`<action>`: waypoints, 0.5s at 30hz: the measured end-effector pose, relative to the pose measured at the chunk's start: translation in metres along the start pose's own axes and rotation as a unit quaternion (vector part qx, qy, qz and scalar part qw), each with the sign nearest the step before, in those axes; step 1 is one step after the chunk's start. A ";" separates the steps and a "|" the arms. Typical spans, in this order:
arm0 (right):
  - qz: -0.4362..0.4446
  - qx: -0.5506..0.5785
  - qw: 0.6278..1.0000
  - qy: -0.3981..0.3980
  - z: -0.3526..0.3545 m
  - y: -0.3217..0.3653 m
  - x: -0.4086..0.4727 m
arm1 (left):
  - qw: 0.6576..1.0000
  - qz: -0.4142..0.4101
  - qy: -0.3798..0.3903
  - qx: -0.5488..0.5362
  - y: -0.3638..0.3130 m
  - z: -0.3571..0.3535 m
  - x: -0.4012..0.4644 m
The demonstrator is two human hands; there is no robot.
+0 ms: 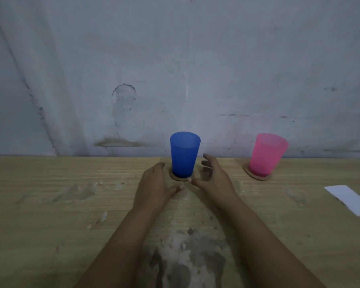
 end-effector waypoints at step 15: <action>0.001 -0.176 0.981 -0.079 0.160 -0.035 -0.093 | 0.972 -0.225 0.060 0.004 -0.150 -0.047 -0.078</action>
Point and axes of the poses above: each hand's wrist, its own x-axis towards the middle knuckle, its own z-axis out of the back of the hand, y = z × x, the point moved 3 cm from there along x, towards the middle knuckle, and after that the axes turned 5 degrees about -z, right-handed, at the moved point
